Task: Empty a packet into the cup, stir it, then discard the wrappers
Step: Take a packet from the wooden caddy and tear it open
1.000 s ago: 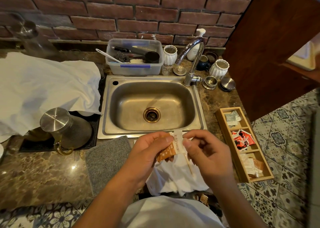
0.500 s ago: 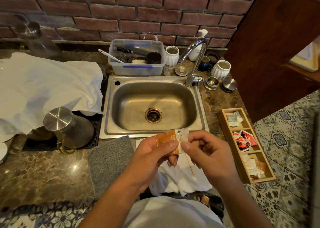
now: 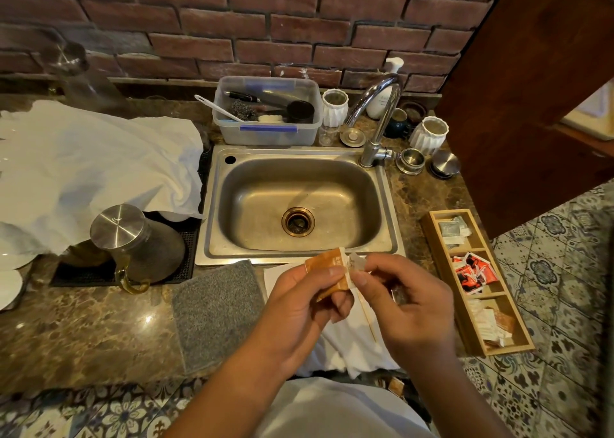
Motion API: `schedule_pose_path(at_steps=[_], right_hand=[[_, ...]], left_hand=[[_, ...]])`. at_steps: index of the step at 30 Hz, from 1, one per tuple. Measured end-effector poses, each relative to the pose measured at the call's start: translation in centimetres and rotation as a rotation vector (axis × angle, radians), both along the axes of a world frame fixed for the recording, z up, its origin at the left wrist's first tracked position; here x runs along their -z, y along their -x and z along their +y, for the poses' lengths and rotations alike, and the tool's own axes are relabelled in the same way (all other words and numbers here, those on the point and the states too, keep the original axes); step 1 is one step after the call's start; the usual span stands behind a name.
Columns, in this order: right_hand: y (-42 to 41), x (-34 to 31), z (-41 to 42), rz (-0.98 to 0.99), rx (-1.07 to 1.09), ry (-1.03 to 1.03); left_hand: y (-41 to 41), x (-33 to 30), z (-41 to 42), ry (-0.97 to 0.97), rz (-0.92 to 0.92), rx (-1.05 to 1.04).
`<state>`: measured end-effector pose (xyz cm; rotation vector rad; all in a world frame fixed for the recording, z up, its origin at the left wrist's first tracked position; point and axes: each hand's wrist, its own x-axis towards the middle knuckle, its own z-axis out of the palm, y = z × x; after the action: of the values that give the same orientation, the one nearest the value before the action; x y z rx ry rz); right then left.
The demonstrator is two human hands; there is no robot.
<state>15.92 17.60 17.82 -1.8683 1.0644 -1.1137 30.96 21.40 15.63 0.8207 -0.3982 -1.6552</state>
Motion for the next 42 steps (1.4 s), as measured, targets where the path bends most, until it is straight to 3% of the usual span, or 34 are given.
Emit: schedule_pose_path(at_steps=[3, 8, 14, 22, 28, 36, 42], right_hand=[[0.2, 0.6, -0.1, -0.034, -0.009, 0.031], [0.3, 0.8, -0.3, -0.189, -0.031, -0.188], [1.0, 0.3, -1.0, -0.143, -0.108, -0.382], [1.4, -0.5, -1.4, -0.187, -0.234, -0.433], [1.4, -0.9, -1.0, -0.162, -0.267, -0.475], [1.0, -1.2, -0.6, -0.085, -0.213, -0.331], [0.6, -0.8, 0.2, 0.01, -0.101, -0.103]], left_hand=[[0.3, 0.1, -0.1, -0.036, 0.093, 0.018], [0.3, 0.1, -0.1, -0.05, 0.091, 0.024], [-0.4, 0.0, 0.2, 0.03, -0.244, -0.031], [-1.2, -0.4, 0.6, 0.115, -0.474, 0.02], [-1.4, -0.3, 0.8, 0.17, -0.52, 0.037], [-1.4, -0.6, 0.8, 0.156, -0.375, 0.057], [-1.0, -0.5, 0.8, 0.029, -0.105, 0.096]])
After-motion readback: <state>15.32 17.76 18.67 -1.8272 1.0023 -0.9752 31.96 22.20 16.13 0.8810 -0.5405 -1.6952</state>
